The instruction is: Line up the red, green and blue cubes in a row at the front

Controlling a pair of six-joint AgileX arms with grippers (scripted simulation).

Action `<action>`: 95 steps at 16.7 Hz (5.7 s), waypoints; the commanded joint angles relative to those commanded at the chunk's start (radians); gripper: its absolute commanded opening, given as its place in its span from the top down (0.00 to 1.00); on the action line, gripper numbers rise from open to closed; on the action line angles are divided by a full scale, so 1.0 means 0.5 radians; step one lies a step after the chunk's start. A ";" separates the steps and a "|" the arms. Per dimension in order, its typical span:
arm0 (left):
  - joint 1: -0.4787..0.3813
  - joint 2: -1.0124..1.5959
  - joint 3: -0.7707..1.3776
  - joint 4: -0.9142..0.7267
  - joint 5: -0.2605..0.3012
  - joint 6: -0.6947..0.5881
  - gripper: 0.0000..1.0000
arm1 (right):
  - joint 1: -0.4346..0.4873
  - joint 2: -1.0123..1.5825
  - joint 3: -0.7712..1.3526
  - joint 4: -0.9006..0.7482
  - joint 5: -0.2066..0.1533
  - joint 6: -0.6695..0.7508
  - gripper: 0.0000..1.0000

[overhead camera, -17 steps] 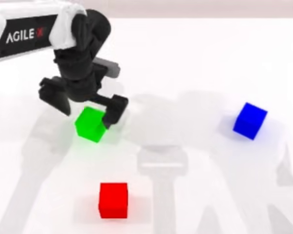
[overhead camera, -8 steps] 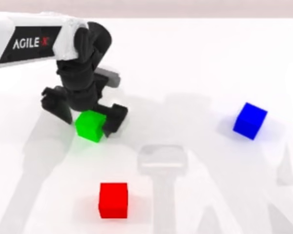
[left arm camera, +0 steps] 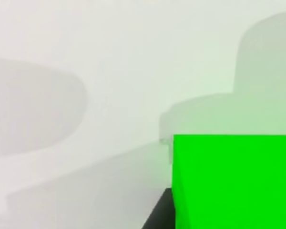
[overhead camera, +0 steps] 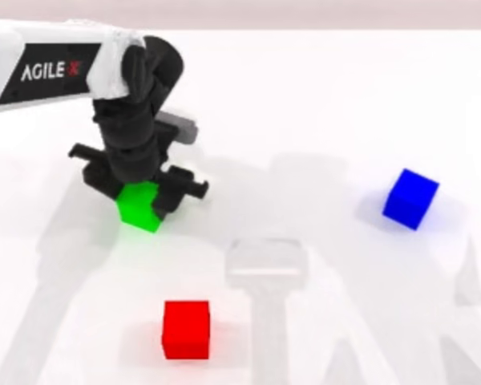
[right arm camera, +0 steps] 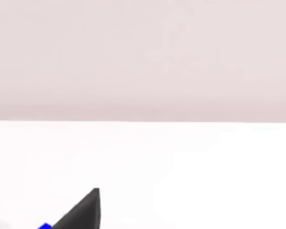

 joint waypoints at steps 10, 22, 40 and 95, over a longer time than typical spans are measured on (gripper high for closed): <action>0.000 0.000 0.000 0.000 0.000 0.000 1.00 | 0.000 0.000 0.000 0.000 0.000 0.000 0.00; 0.039 -0.162 0.329 -0.484 -0.001 -0.003 1.00 | 0.000 0.000 0.000 0.000 0.000 0.000 0.00; -0.870 -0.462 -0.022 -0.477 -0.007 -1.597 1.00 | 0.000 0.000 0.000 0.000 0.000 0.000 0.00; -1.034 -0.579 -0.124 -0.450 -0.012 -1.911 0.00 | 0.000 0.000 0.000 0.000 0.000 0.000 0.00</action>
